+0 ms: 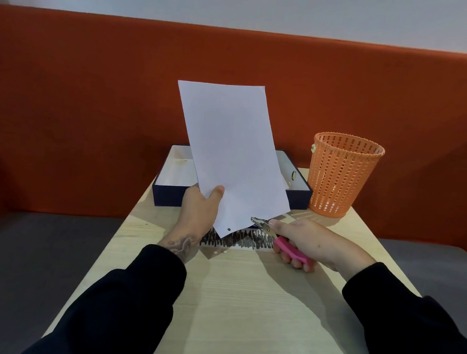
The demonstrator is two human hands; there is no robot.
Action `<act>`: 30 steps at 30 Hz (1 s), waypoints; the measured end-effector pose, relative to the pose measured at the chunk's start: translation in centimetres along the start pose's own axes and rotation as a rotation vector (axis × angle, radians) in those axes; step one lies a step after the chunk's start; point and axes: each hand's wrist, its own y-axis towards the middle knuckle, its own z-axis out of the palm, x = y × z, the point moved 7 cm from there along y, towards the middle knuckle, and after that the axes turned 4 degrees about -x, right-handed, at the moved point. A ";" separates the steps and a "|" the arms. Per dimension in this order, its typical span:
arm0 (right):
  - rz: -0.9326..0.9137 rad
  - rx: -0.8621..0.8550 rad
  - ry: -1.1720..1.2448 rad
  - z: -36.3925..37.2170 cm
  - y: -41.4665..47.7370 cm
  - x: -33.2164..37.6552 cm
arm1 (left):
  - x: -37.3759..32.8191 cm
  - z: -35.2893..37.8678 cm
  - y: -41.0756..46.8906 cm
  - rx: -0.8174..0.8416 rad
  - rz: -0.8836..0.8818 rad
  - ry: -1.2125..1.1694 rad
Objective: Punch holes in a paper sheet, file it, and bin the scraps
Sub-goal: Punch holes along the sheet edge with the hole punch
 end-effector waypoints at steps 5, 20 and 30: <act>0.005 0.007 0.056 0.1 0.1 -0.1 | -0.2 -0.1 -0.1 -0.015 0.001 -0.016; -0.151 -0.110 0.301 -1.7 0.9 -0.2 | -1.5 -1.3 0.1 -0.060 0.021 -0.166; -0.189 -0.139 0.309 -2.4 0.5 -0.1 | -1.9 -3.1 0.3 -0.071 0.017 -0.148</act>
